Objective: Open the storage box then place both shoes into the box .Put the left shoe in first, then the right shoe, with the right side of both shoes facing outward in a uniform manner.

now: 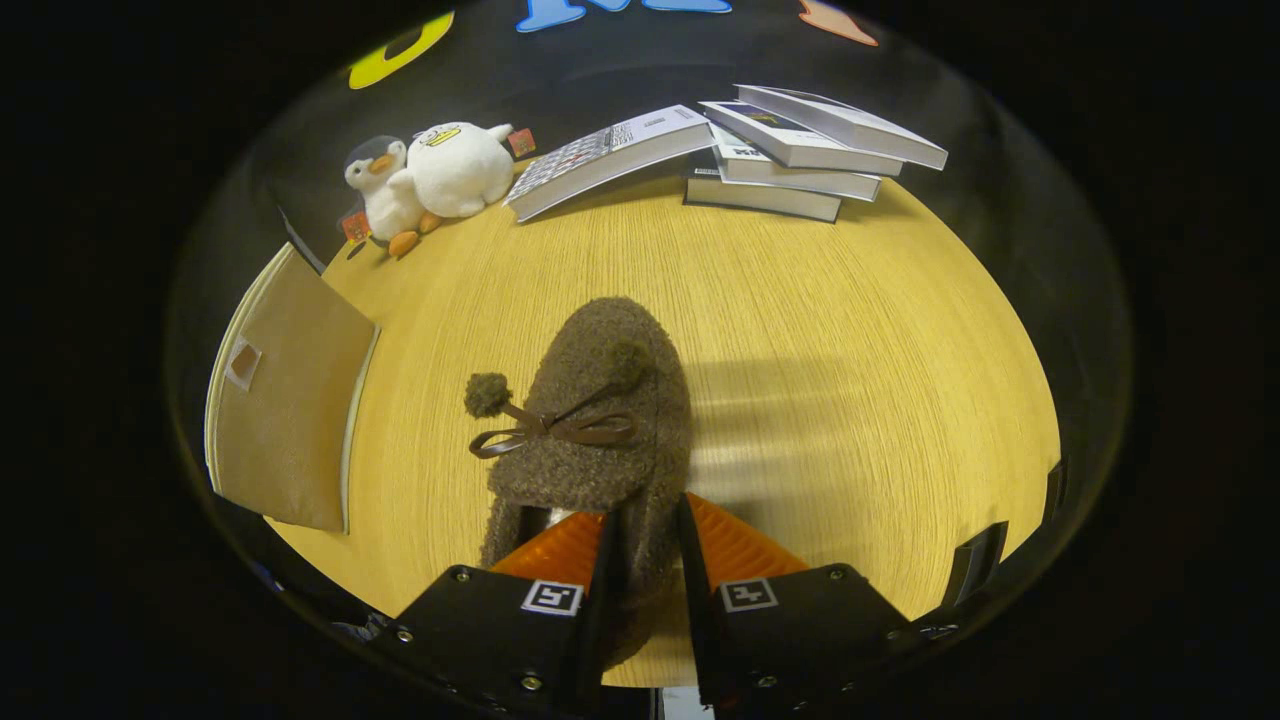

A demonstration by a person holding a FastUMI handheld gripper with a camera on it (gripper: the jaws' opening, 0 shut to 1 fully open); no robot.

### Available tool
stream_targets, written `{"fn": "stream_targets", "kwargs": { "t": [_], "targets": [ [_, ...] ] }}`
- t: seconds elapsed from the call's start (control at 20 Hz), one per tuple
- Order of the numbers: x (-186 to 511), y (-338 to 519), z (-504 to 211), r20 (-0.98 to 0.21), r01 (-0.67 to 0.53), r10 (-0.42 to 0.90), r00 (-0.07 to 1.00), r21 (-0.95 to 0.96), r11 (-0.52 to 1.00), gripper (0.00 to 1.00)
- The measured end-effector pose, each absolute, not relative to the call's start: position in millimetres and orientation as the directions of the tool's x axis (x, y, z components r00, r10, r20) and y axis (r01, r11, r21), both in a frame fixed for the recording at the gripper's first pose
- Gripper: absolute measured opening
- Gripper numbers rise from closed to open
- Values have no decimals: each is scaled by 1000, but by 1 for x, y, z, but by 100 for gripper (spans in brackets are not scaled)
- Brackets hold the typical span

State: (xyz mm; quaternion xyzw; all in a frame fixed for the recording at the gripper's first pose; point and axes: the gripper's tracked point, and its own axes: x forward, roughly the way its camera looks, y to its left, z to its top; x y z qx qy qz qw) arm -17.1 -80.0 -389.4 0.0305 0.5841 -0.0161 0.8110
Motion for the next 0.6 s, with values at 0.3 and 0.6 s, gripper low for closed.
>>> {"fn": "stream_targets", "kwargs": {
  "t": [0.3,0.6],
  "targets": [
    [-14,-73,-386,-943,199,44,331,115,973,1],
    [7,-41,-346,-919,258,120,376,228,939,2]
  ]
}}
